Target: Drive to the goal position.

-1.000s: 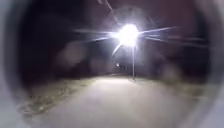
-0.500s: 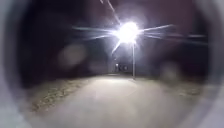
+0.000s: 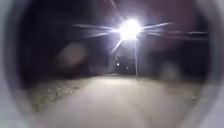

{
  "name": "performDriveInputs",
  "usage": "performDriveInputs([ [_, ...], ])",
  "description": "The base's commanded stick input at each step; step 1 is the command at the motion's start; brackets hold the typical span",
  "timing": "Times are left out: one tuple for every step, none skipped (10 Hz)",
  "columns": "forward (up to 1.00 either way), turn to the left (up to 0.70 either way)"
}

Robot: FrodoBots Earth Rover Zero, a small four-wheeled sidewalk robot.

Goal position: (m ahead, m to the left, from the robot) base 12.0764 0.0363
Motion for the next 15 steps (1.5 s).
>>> performDriveInputs([
  [1.00, 0.04],
  [1.00, 0.05],
  [1.00, 0.17],
  [1.00, 0.28],
  [1.00, 0.25],
  [1.00, 0.21],
  [1.00, 0.18],
  [1.00, 0.16],
  [1.00, 0.15],
  [1.00, 0.07],
  [1.00, 0.03],
  [1.00, 0.03],
  [1.00, 0.03],
  [1.00, 0.04],
  [1.00, 0.21],
])
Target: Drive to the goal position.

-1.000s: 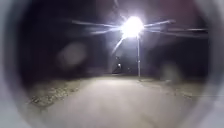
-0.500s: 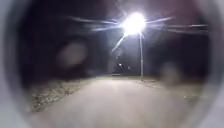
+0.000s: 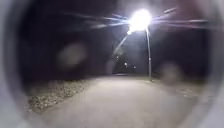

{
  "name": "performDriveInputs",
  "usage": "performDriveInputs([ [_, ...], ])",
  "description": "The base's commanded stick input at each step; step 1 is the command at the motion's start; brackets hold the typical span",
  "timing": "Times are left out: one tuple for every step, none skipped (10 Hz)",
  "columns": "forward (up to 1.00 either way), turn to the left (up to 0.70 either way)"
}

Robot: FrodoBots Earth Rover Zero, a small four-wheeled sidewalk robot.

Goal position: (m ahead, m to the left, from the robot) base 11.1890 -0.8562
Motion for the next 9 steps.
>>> performDriveInputs([
  [1.00, 0.11],
  [1.00, 0.03],
  [1.00, 0.02],
  [1.00, 0.03],
  [1.00, 0.02],
  [1.00, -0.03],
  [1.00, -0.12],
  [1.00, -0.20],
  [1.00, -0.12],
])
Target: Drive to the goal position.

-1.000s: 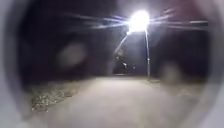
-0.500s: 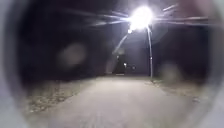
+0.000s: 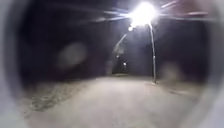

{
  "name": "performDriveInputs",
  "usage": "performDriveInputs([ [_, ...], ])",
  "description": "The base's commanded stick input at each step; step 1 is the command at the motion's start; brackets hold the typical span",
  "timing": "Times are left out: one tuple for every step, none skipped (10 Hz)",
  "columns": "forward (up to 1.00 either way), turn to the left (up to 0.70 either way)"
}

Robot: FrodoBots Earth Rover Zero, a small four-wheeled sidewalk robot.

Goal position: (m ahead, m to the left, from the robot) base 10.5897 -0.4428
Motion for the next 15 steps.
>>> performDriveInputs([
  [1.00, -0.06],
  [1.00, -0.05],
  [1.00, -0.03],
  [1.00, -0.01],
  [1.00, 0.00],
  [1.00, 0.00],
  [1.00, 0.00],
  [1.00, 0.00],
  [1.00, 0.00],
  [1.00, 0.00],
  [1.00, 0.00],
  [1.00, 0.00],
  [1.00, 0.00],
  [1.00, 0.00],
  [1.00, 0.01],
])
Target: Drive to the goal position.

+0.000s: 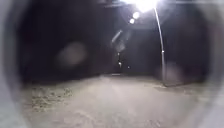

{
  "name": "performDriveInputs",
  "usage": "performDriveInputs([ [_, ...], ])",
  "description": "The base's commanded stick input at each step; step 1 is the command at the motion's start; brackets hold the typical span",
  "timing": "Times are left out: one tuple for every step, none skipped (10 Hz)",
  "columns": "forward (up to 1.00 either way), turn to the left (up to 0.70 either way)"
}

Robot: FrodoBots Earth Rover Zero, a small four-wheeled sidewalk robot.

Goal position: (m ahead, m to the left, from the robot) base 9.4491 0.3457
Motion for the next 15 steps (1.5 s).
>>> performDriveInputs([
  [1.00, 0.25],
  [1.00, 0.23],
  [1.00, 0.10],
  [1.00, 0.04],
  [1.00, 0.09],
  [1.00, 0.17],
  [1.00, 0.15],
  [1.00, 0.09],
  [1.00, 0.04],
  [1.00, 0.08],
  [1.00, 0.16],
  [1.00, 0.16],
  [1.00, 0.14],
  [1.00, 0.18],
  [1.00, 0.09],
])
